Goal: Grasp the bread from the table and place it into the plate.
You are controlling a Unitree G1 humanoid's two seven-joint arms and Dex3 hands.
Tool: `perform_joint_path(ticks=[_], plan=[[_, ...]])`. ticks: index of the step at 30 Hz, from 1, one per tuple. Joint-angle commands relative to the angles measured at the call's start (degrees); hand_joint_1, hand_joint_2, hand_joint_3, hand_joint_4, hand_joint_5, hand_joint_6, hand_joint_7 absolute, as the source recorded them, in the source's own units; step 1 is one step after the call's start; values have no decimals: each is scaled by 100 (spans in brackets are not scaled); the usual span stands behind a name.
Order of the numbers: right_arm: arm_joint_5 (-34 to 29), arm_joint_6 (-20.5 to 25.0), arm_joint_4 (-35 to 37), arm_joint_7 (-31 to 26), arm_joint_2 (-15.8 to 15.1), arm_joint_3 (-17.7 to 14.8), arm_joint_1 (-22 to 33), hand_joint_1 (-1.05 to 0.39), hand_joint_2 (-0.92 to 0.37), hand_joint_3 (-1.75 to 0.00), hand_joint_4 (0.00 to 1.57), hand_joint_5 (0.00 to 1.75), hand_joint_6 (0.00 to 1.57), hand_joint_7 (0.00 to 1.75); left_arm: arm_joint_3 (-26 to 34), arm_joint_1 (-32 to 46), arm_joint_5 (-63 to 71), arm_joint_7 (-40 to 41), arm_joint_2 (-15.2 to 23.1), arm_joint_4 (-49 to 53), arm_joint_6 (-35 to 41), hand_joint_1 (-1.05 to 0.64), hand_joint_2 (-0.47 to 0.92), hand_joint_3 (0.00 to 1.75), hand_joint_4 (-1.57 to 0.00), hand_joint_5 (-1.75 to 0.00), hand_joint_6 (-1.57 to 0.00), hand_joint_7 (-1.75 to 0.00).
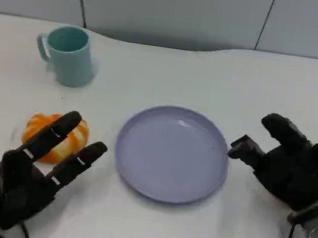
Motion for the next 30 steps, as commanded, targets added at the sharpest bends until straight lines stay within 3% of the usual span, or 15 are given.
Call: perform_joint_path(ticks=[1,13,16,18,24,30], plan=[[50,17,-34,8,-60,-50,13,-48,-92,-4,85,81,107,1,47,61,-3,1,68,-30,13,-105,92,57,-18,-38,-25,0],[10,49,-24,-22,-73,-23,2,-48,-92,-4,83,85,107,0,41,81,52,64,61,-68,-111,-104,92,57,-18,-40,-24,0],[3,68,-25,-36,-67,-11,-18,-49,-92,-5,83,84,107,0,-111,176,1050,665,8,-93,-2376,-101,92,54,-26,-42,-30,-3],[16,91,-32,-108,-50,-19,-24,-48,-92,-5,83,84,106,0,-156,258,1622,1119,14,-376,-3564,-99,92,35,-33,-40,-40,-4],[0,31,39,-159,-29,-15,-84,-48,-92,-4,84,84,107,0,-267,316,2120,1787,298,-1041,-4440,-90,92,25,-33,-34,-40,-1],[12,-135,151,-136,18,-57,-151,-47,-92,-4,85,77,107,0,-327,-4,3320,3157,774,-1000,-5376,-84,92,18,-29,-33,-38,0]])
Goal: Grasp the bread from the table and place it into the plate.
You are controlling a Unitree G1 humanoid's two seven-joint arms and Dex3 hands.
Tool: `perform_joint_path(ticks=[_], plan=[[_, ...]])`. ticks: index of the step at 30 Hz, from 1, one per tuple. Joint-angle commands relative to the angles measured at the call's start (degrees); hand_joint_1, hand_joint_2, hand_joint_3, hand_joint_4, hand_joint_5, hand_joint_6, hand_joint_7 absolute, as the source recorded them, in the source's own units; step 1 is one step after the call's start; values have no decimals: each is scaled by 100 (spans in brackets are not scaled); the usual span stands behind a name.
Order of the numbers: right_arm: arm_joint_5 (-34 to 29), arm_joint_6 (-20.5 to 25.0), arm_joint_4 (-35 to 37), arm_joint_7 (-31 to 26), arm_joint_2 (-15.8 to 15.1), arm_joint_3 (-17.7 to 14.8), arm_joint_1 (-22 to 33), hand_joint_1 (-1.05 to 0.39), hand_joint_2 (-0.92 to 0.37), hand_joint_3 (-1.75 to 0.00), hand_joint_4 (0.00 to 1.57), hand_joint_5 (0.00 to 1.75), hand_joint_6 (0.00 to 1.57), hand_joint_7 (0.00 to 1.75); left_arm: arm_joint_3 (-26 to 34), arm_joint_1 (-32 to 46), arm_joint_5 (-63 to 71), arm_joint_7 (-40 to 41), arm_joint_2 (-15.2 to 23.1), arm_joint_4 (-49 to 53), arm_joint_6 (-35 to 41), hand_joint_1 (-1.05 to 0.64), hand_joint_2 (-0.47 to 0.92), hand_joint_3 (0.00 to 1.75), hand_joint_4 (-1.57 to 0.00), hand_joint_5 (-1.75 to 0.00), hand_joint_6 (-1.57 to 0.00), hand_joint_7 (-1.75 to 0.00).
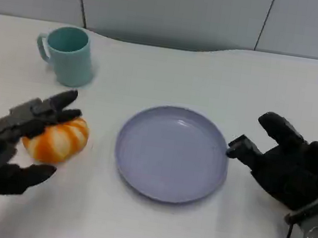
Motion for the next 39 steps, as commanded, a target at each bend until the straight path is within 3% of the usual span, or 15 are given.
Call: perform_joint_path(ticks=[1,4,9,10,12,18,22,25,29,36,39], plan=[[0,-215,74,2,-13,-66,-124,-48,-92,-4,86,77,107,0,-75,-239,787,958,386,-1,-374,-83,92,18,-28,-32,-38,0],[-18,-268,118,73,-27,-60,-146,-49,-92,-5,87,76,106,0,-139,-414,1687,1878,557,121,-525,-85,92,17,-26,-30,-35,0],[-19,-288,126,72,-30,-67,-146,-49,-92,-6,86,76,106,0,-455,-542,2347,2736,789,347,-475,-86,92,18,-25,-29,-34,0],[-25,-263,109,57,-38,-59,-135,-49,-92,-6,86,76,106,0,-559,-637,2698,3041,880,482,-393,-93,92,19,-11,-22,-24,0],[-47,-195,98,32,-60,-35,-128,-48,-92,-5,85,75,106,0,-766,-786,3203,3547,1037,723,-261,-100,92,22,-2,-13,-15,-1],[-25,-282,88,53,-38,-82,-101,-51,-92,-5,87,76,107,1,-1580,-1427,4053,4693,1382,1984,184,-105,92,36,0,0,-3,0],[-84,-166,86,135,-119,-14,-80,-50,-92,-7,84,75,106,0,-2219,-1942,4509,5408,1457,2966,723,-105,92,32,0,0,-4,-1],[-114,-82,40,111,-161,48,-13,-49,-92,-6,84,75,105,0,-2659,-2248,4734,5820,1448,3575,1176,-105,92,26,-1,-1,-4,-1],[-94,-322,-95,124,-131,41,131,-52,-92,-7,82,79,105,0,-3098,-2480,4875,6218,1422,4081,1743,-105,92,18,-4,-2,-5,-1],[-83,-363,-251,174,-97,46,248,-51,-92,-10,77,89,102,0,-3372,-2598,4758,6291,1384,4326,2179,-104,92,10,-8,-5,-7,-1],[-51,-440,-313,323,-63,42,313,-51,-92,-11,75,90,103,1,-3447,-2576,4777,6637,1312,4389,2274,-94,88,5,-20,-11,-13,-3]])
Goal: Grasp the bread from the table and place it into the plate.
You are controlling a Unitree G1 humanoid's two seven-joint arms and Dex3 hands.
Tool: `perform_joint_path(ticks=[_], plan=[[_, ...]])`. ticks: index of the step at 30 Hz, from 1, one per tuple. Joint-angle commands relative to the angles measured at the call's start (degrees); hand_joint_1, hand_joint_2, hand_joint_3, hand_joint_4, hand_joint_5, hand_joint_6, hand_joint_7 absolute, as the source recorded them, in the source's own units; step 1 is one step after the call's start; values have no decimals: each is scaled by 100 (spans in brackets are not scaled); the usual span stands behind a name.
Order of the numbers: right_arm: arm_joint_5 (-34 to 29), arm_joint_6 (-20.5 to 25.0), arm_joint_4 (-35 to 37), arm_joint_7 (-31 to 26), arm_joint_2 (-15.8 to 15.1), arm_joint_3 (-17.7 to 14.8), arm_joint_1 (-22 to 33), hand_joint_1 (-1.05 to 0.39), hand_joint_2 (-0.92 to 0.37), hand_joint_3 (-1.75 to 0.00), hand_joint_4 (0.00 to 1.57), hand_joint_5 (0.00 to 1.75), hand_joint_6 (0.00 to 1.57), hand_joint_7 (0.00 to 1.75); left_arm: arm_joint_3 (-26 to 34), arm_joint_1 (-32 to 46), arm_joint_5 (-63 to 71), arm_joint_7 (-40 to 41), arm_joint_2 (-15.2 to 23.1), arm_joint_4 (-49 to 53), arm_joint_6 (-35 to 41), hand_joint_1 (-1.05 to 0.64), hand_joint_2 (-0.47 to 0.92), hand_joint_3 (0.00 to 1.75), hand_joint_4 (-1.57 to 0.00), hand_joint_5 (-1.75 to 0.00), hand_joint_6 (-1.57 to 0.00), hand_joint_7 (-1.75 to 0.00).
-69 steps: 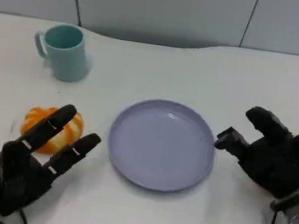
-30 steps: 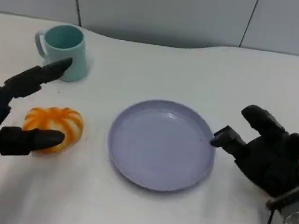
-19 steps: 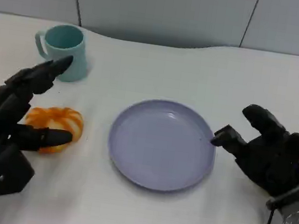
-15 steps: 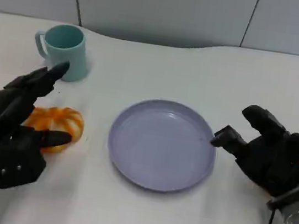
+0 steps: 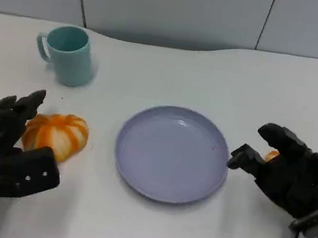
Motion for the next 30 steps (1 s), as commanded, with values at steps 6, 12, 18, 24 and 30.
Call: perform_joint_path(ticks=[6,12,18,24,30], plan=[[34,-118,-359,1,11,30,221,-53,-92,-10,80,86,106,1,-306,-46,14,1044,-186,170,349,-51,85,1,-62,-35,-33,-5],[74,-54,-362,198,-15,30,232,-53,-92,-11,74,92,105,1,-132,-60,-294,1226,-481,220,317,-22,86,1,-85,-73,-84,-8],[-63,26,-420,20,-101,138,241,-56,-92,-9,75,95,108,2,-103,-129,-462,1218,-625,234,262,-16,89,0,-92,-66,-109,-10],[-37,-103,-382,-106,-36,126,213,-58,-92,-7,77,98,109,2,-56,-283,-568,1227,-549,180,-6,-22,90,0,-84,-93,-112,-5],[35,157,-295,-102,-29,103,106,-54,-92,-6,74,99,106,1,-86,-503,-496,1819,-369,70,-735,-19,86,0,-83,-88,-114,-4]])
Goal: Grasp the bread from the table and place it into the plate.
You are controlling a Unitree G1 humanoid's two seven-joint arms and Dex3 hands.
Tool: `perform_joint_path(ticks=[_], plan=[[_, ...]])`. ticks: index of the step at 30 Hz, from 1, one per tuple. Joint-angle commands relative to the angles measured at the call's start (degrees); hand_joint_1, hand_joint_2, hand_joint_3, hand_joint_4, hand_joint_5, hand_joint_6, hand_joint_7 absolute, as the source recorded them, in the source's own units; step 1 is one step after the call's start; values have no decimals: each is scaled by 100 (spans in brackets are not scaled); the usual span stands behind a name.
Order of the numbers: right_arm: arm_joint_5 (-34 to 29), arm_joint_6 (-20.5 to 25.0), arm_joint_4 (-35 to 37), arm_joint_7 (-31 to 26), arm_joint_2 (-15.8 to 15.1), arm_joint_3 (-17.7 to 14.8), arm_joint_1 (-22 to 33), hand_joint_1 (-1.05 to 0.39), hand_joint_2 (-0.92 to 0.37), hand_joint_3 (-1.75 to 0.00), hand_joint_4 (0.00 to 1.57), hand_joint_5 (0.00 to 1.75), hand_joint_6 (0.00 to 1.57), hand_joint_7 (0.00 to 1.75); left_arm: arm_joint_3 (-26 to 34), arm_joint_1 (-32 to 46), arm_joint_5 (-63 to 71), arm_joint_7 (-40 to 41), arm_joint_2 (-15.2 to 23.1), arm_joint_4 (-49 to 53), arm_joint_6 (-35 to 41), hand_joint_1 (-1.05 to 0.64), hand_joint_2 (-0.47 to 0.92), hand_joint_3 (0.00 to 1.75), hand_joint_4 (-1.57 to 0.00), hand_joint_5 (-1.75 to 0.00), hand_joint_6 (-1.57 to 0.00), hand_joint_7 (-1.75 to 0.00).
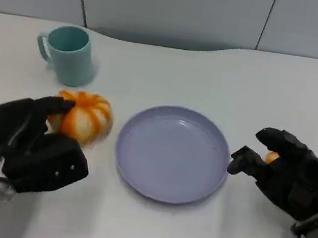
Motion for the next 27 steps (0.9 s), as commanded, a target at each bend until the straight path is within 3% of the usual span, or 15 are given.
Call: perform_joint_path(ticks=[1,7,12,17,22,24,25,27], plan=[[69,111,72,-42,-52,-36,-112,-54,-92,-6,74,98,106,1,80,-255,-95,380,237,-115,-554,-19,86,0,-83,-87,-114,-4],[70,-20,205,-11,-25,-89,-258,-54,-92,-8,72,95,105,0,124,-516,-104,692,304,-258,-1034,-23,86,0,-84,-103,-115,-3],[7,-268,288,-109,32,-104,-368,-56,-92,-10,75,93,105,2,182,-664,-113,812,263,-327,-1288,-23,84,0,-90,-86,-117,-2],[66,-364,348,6,108,-155,-443,-53,-92,-10,77,90,105,1,188,-783,-148,756,150,-339,-1432,-23,83,0,-96,-88,-118,-2],[23,-518,350,58,141,-133,-458,-56,-92,-11,78,89,104,1,250,-721,-392,500,-324,-297,-1650,-22,83,0,-106,-53,-118,-1],[32,-551,340,54,162,-137,-453,-56,-92,-11,80,91,105,1,262,-686,-442,438,-428,-291,-1755,-22,84,0,-98,-86,-118,0],[49,-333,346,34,158,-127,-458,-56,-92,-11,81,91,105,1,227,-646,-437,377,-513,-288,-1811,-23,84,0,-96,-93,-118,0],[130,-263,315,124,213,-173,-431,-54,-92,-7,81,87,105,1,156,-565,-412,283,-669,-283,-1851,-25,85,0,-98,-80,-118,0]])
